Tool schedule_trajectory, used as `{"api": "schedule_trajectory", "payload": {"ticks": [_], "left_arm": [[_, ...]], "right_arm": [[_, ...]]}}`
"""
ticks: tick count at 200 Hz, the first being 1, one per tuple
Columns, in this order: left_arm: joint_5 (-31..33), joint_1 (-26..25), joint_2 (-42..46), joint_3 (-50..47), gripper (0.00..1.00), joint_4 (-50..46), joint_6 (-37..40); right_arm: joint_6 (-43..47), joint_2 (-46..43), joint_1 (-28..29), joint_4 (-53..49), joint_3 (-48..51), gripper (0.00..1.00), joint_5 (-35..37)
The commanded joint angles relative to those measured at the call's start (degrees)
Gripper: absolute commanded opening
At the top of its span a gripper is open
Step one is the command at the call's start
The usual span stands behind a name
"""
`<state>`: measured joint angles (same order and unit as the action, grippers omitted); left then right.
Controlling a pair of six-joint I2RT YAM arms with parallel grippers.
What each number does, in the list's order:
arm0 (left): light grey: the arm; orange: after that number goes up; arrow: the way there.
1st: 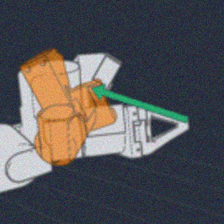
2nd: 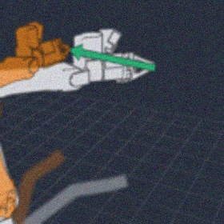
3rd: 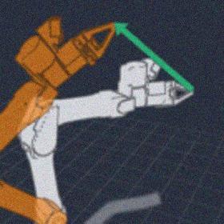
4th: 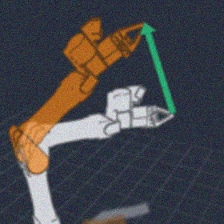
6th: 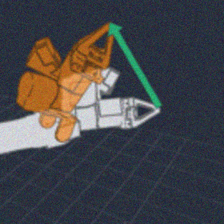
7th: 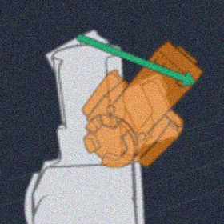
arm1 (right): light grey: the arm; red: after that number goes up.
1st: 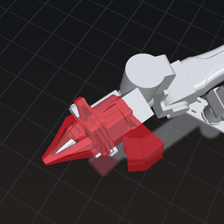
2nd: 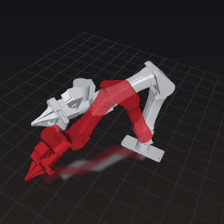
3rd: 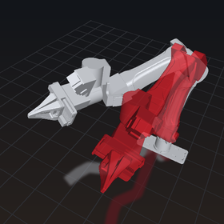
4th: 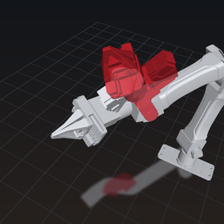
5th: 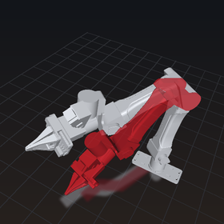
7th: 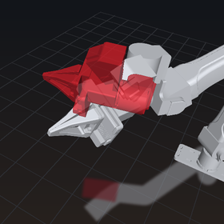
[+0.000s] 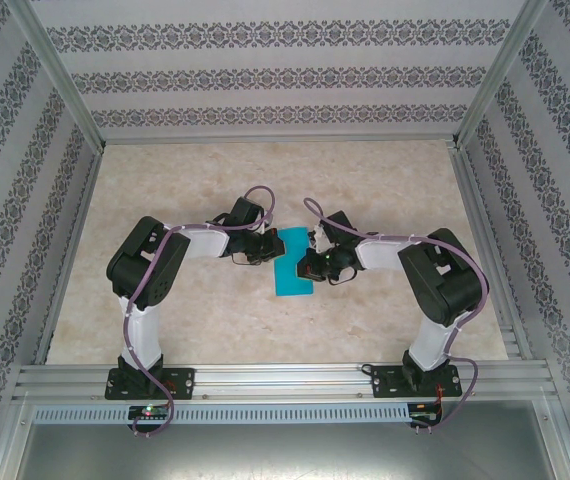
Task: Fold a paper plane with a square sheet of paper (pick it up from the middle)
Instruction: Fold the square sheet of paper in half at the center of the table.
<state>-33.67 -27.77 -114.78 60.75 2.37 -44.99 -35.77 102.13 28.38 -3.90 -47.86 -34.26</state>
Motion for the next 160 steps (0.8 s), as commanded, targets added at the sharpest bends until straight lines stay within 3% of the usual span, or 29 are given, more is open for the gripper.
{"api": "schedule_trajectory", "payload": {"ticks": [1, 101, 133, 160], "left_arm": [[13.4, -0.88, -9.7, -6.3, 0.0, -21.09, 1.18], [14.73, -0.93, -9.0, -6.3, 0.0, -21.33, 0.79], [15.03, -0.88, -7.29, -3.77, 0.0, -23.7, 3.51], [15.9, -0.73, -4.75, -0.29, 0.0, -27.09, 9.02]], "right_arm": [[1.44, 0.2, 0.89, -1.51, 2.86, 0.0, 1.38], [2.2, -10.12, 0.06, -5.27, 17.75, 0.0, 3.44], [0.71, -19.04, -1.05, -10.83, 14.49, 0.0, 4.25], [-0.72, -25.66, -1.09, -13.09, 8.89, 0.0, 9.62]]}}
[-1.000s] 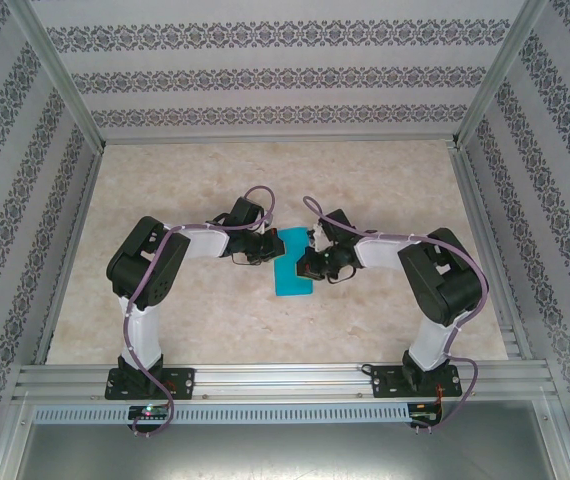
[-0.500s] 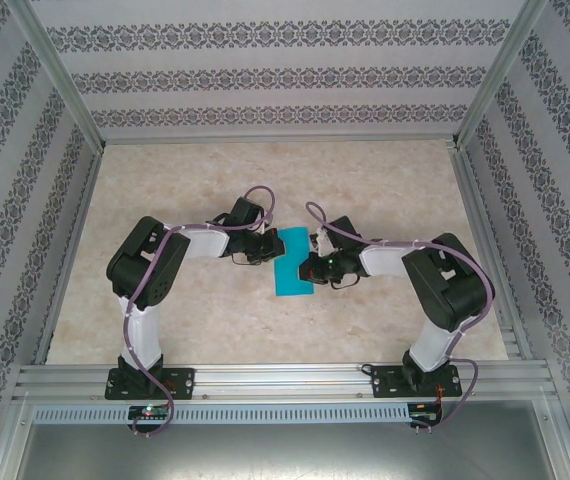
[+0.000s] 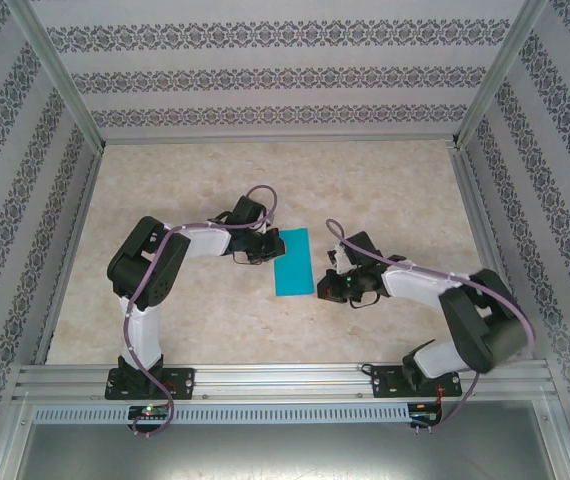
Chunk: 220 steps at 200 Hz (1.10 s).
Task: Fold a paper plane with a square sheet of paper (pick it up from the middle)
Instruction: Fold the square sheet of paper in half at the center of the table, then rotate the square sheet of paper at the center of the table.
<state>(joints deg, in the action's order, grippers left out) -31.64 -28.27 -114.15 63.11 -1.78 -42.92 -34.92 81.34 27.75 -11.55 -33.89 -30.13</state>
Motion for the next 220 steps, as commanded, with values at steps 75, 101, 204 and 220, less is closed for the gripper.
{"api": "schedule_trajectory", "payload": {"ticks": [75, 101, 204, 220], "left_arm": [[8.35, 1.16, -5.03, 10.87, 0.0, -28.27, 26.54], [5.56, 2.03, -5.41, 14.0, 0.0, -29.45, 29.37], [-1.43, 2.65, 3.14, 7.37, 0.0, -18.59, 17.1], [-1.87, 2.55, 5.91, 4.45, 0.02, -15.57, 13.91]], "right_arm": [[-7.25, 12.86, -0.59, 4.28, -21.09, 0.0, 8.71], [-9.49, 21.66, -1.03, 5.43, -27.89, 0.0, 7.86], [-14.75, 30.49, 0.25, -1.35, -31.05, 0.0, 20.16], [-16.61, 28.01, 1.14, -2.17, -28.28, 0.0, 23.95]]}}
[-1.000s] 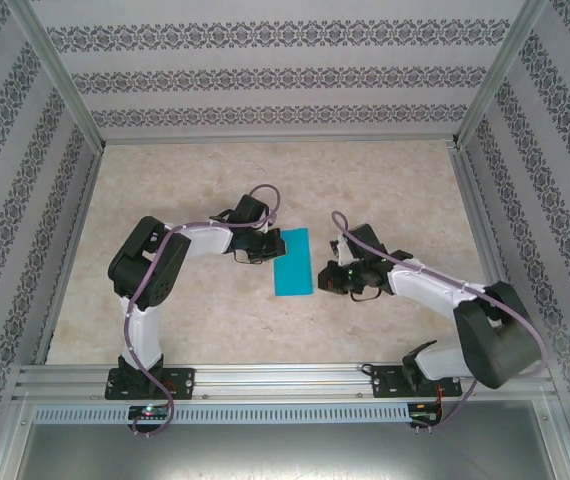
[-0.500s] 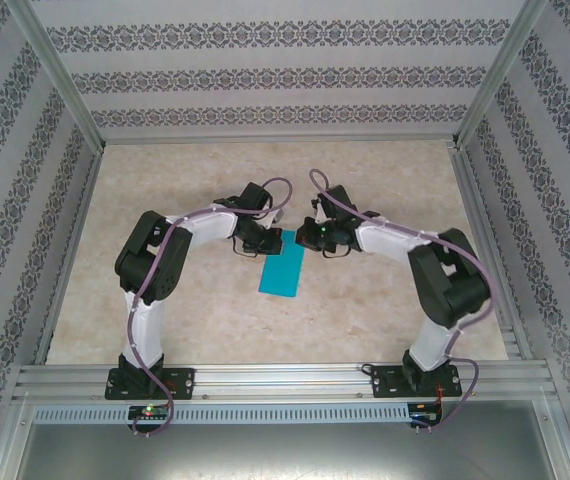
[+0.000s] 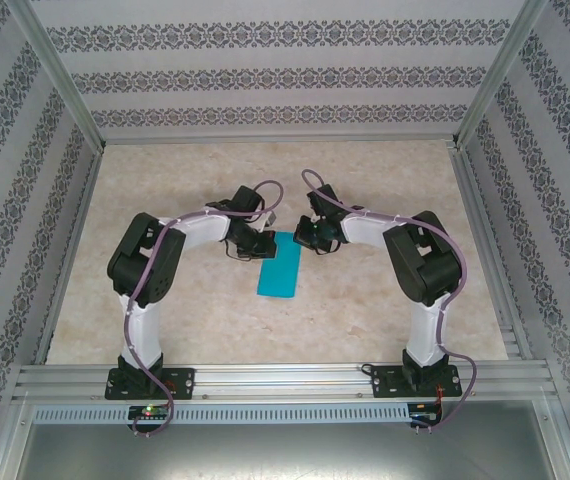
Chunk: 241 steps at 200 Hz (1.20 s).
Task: Fold a paper plane with a square sheet of paper (pick it up from the middle)
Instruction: Rotate the square sheet of paper at the center of the table, then first fold in half a square sheet of paper at the center of the table.
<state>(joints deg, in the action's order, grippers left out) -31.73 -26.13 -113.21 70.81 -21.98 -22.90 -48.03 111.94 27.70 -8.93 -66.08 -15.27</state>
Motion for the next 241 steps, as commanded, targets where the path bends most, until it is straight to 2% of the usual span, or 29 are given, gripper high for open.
{"api": "schedule_trajectory", "payload": {"ticks": [1, 35, 55, 77, 95, 114, 135, 156, 190, 241], "left_arm": [[-1.77, 0.44, 5.17, -3.41, 0.02, 4.78, -6.33], [0.41, -0.12, 12.54, -11.44, 0.07, 11.16, -12.84], [0.92, -1.77, 15.53, -14.54, 0.09, 13.96, -16.0], [1.58, -4.99, 17.82, -15.88, 0.12, 15.04, -18.28], [4.52, -7.72, 19.18, -16.09, 0.12, 13.7, -19.94], [10.02, -9.81, 20.43, -16.81, 0.09, 10.62, -26.8], [9.46, -11.55, 19.66, -18.1, 0.04, 13.0, -32.28], [8.33, -12.7, 17.64, -16.21, 0.0, 12.52, -32.27], [5.56, -12.98, 13.53, -12.72, 0.0, 12.05, -29.52], [5.39, -13.34, 8.89, -11.52, 0.0, 13.15, -30.78]], "right_arm": [[-3.62, -2.77, 1.24, -4.79, 4.1, 0.0, 9.32], [-10.59, -9.0, 2.56, -6.21, 10.19, 0.0, 15.32], [-12.99, -11.84, 2.95, -0.95, 13.55, 0.0, 15.13], [-10.81, -15.18, 3.39, 8.41, 16.1, 0.0, 10.87], [-8.04, -17.49, 3.72, 13.44, 17.81, 0.0, 5.97], [-8.0, -19.4, 4.1, 16.91, 21.05, 0.0, 2.72], [-8.46, -20.35, 4.29, 20.23, 24.05, 0.0, -0.11], [-8.29, -19.92, 4.53, 21.82, 25.68, 0.0, -0.89], [-6.82, -17.25, 4.73, 23.55, 26.06, 0.0, -4.3], [-5.98, -15.3, 4.73, 22.64, 26.0, 0.0, -6.45]]}}
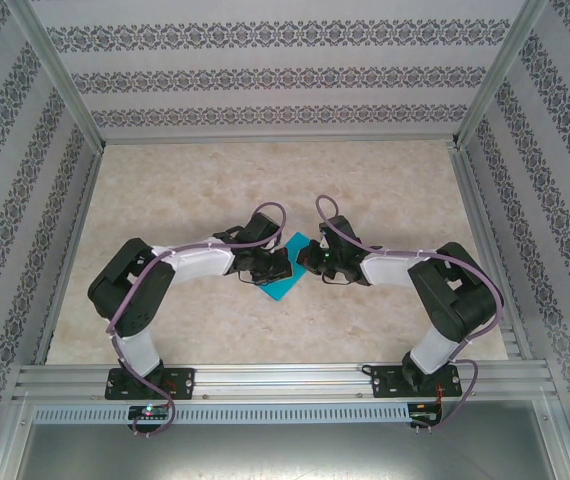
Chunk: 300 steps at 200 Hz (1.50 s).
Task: Fold a paper plane with a square sheet of paper (pick it up from the middle)
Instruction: First fold in half a square sheet of paper at the center of the table.
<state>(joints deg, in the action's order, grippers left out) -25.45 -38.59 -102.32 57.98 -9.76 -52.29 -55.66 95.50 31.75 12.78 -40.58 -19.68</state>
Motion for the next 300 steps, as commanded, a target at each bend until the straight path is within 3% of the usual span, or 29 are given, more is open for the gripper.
{"api": "schedule_trajectory", "payload": {"ticks": [1, 117, 216, 266, 300], "left_arm": [[-0.94, -0.88, -2.08, 1.29, 0.0, 0.99, -1.44], [0.3, -1.23, -5.01, 3.07, 0.0, -2.35, 0.22], [-4.72, -1.14, -4.46, 0.24, 0.0, 4.17, 1.47], [-0.81, -1.05, -5.01, 0.21, 0.0, 0.49, 1.91], [-1.62, -1.04, -4.19, 0.81, 0.0, 1.03, 2.69]], "right_arm": [[1.67, 1.11, 0.68, 0.89, 0.54, 0.0, -2.03], [5.42, 1.99, 0.93, -5.38, 0.02, 0.0, -2.4], [3.87, 4.3, 1.04, -4.36, 0.15, 0.0, -1.88], [3.96, 0.9, 0.86, 0.65, 1.38, 0.0, -3.78], [4.59, -1.8, 0.59, -0.16, 1.97, 0.0, -2.82]]}}
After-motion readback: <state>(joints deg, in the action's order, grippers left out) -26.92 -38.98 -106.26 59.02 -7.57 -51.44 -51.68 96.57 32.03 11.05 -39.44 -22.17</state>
